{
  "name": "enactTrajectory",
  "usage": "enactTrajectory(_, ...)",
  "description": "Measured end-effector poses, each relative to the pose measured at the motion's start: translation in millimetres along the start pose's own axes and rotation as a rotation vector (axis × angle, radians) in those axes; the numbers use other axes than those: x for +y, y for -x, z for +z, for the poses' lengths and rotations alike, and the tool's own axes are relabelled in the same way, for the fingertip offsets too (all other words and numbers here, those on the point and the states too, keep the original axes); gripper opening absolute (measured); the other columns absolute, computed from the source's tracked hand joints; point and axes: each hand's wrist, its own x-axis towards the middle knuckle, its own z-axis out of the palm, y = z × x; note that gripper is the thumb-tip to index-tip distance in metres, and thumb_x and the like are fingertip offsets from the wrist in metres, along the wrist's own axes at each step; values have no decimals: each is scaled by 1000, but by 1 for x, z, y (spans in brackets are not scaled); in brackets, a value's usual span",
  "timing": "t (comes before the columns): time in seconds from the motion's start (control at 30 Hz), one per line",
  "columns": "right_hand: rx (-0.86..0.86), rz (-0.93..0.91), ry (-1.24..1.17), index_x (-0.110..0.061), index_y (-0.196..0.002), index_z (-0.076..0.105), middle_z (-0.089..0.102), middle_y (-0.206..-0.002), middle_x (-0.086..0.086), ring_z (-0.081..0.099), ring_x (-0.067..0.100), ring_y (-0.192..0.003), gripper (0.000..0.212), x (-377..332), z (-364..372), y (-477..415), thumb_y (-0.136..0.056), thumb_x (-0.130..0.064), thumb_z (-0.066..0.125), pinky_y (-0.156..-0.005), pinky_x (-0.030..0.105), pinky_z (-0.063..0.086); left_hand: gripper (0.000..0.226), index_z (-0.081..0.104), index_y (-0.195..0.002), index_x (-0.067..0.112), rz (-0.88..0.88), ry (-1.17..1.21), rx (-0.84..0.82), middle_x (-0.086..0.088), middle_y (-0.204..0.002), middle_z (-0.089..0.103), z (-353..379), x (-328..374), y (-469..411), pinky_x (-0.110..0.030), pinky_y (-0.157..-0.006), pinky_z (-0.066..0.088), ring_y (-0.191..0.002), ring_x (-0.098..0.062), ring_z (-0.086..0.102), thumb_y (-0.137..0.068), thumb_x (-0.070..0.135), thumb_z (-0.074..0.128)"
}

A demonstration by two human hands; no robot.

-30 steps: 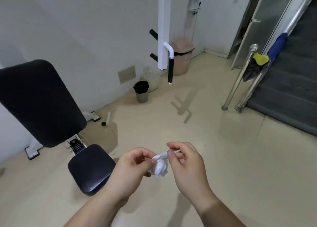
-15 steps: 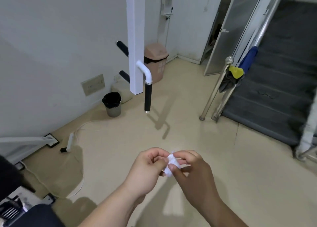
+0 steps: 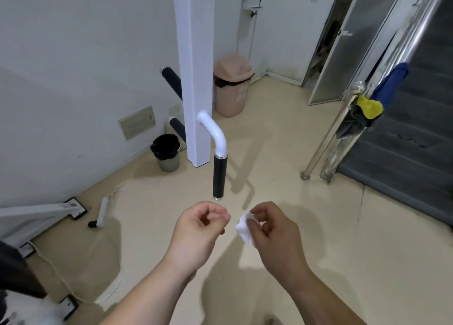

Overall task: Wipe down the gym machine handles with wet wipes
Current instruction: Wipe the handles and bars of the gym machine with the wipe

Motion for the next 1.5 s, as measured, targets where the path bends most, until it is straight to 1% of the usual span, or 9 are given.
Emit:
enactTrajectory(0.17,-138,-33,-73,-29,-81,61,66,-68,-25,61,1,-66,23,16,-7,-73,-91,-9,60,-58,11,42,17,70,-98,24,36,6,193,4,-76,65,13,14,-36,-33,-71,45,-75,-18,57,-87,11,75)
enactTrajectory(0.4,-389,-50,-221,-25,-80,65,66,-79,-28,62,-3,-75,29,57,-3,-151,-93,0,56,-61,7,42,4,72,-88,29,129,-95,601,-1,-91,73,49,38,-66,-44,-81,54,-91,-34,66,-90,32,74)
enactTrajectory(0.6,-479,-71,-392,-22,-74,69,70,-84,-13,66,3,-79,25,67,11,-183,-90,-4,62,-66,11,45,9,74,-90,22,146,-193,842,-4,-86,75,72,61,-81,-44,-80,57,-81,-20,69,-92,30,72)
enactTrajectory(0.8,-565,-4,-539,-37,-95,64,71,-87,-4,68,11,-81,27,72,26,-198,-90,-11,70,-72,17,51,16,76,-82,24,136,-254,918,-12,-81,73,81,70,-92,-50,-77,58,-71,-18,62,-85,39,76)
enactTrajectory(0.9,-557,-21,-604,-29,-93,72,74,-88,-5,68,7,-79,20,59,27,-205,-87,-9,73,-73,17,50,14,75,-78,23,127,-322,936,-14,-80,72,82,72,-95,-53,-73,58,-66,-19,60,-86,35,77)
enactTrajectory(1.0,-534,-160,-677,-17,-86,76,73,-84,-1,69,13,-78,4,38,24,-212,-89,-18,74,-70,23,53,10,74,-81,23,126,-403,942,-7,-75,73,81,71,-95,-49,-67,58,-63,-18,62,-88,30,77)
enactTrajectory(1.23,-538,-273,-718,-12,-97,78,71,-95,-12,70,8,-89,15,28,43,-206,-88,-2,70,-80,17,54,13,72,-80,21,163,-504,980,6,-70,73,84,65,-99,-34,-64,58,-60,-9,64,-81,26,84)
enactTrajectory(1.37,-478,-260,-703,-10,-103,75,72,-102,-3,68,9,-96,17,53,58,-190,-91,-2,66,-85,19,54,18,69,-72,17,157,-473,985,15,-58,66,84,64,-101,-15,-52,45,-50,-1,54,-80,22,85)
enactTrajectory(1.5,-512,-51,-648,-29,-97,72,71,-98,-14,68,7,-95,27,81,74,-177,-96,-5,61,-87,26,55,21,68,-71,14,141,-475,979,9,-57,64,80,64,-99,-19,-51,45,-52,-8,53,-80,24,84)
